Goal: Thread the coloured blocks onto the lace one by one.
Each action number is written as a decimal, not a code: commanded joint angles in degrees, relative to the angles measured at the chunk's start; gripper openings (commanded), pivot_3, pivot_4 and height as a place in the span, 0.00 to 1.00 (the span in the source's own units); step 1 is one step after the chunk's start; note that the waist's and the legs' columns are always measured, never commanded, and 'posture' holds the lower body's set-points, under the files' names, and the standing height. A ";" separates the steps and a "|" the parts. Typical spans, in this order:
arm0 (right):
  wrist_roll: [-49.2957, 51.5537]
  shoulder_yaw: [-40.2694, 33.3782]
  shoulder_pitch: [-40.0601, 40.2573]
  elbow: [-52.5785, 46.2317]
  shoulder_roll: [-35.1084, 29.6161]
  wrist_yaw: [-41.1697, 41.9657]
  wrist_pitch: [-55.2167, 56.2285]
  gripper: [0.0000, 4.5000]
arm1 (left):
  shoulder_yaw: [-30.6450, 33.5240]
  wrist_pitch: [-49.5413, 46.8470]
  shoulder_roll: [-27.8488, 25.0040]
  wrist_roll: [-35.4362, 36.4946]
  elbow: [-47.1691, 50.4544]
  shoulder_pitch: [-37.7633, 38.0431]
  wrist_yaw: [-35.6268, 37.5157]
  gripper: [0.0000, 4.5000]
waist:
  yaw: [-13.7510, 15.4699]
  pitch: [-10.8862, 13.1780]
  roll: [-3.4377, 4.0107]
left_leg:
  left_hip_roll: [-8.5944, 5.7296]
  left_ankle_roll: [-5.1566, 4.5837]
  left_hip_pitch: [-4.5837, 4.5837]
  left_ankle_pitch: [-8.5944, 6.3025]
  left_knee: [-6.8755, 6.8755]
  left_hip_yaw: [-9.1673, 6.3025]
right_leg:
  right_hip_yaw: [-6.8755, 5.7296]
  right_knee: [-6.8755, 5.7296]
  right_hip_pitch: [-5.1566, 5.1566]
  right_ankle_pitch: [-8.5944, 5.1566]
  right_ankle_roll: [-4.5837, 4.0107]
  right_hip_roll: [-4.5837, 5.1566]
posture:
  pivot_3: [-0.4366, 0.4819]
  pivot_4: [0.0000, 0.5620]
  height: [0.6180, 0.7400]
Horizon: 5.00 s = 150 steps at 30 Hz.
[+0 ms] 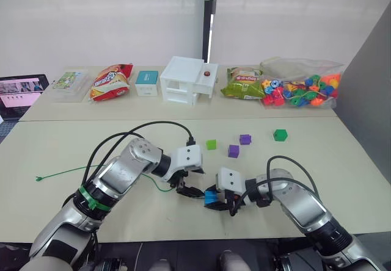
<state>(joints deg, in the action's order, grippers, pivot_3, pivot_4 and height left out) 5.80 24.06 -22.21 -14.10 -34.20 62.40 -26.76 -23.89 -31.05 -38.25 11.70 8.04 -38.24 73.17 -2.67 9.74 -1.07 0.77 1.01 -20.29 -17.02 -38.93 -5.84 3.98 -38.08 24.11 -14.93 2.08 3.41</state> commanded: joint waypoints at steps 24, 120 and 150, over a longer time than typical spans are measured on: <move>2.28 -3.48 2.70 -4.14 -2.05 -3.96 -3.97 0.31 | 1.05 35.79 8.04 -6.63 -26.59 3.93 7.69 0.31 | 0.61 -0.02 0.00 | -0.04 0.01 -0.01 0.00 -0.07 0.01 | -0.02 0.05 -0.11 0.00 0.00 0.03 | 0.48 0.27 1.00; 1.67 -6.17 4.66 -4.70 -9.94 -1.71 3.51 0.00 | 4.56 17.05 -5.12 -7.67 -10.70 9.04 3.48 0.30 | -0.53 0.00 -0.02 | 0.07 -0.02 0.05 -0.01 0.00 0.01 | 0.00 0.03 -0.02 0.00 0.00 -0.09 | 0.48 0.27 1.00; 0.66 -4.65 -0.82 -0.14 -7.68 1.86 6.85 0.00 | 24.44 23.38 -24.61 2.94 -24.30 8.89 12.49 0.90 | 0.21 0.06 -0.04 | 0.05 -0.02 -0.07 -0.01 0.05 0.04 | -0.07 0.02 0.08 -0.01 0.00 -0.01 | 0.48 0.27 1.00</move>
<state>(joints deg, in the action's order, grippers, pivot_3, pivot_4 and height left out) 6.28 19.78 -22.13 -12.86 -42.13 64.24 -19.62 -0.91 -2.77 -61.95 11.26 -21.81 -27.70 84.08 -2.46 9.80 -1.10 0.81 0.99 -20.34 -17.03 -38.88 -5.80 3.92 -38.06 24.18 -14.93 2.08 3.42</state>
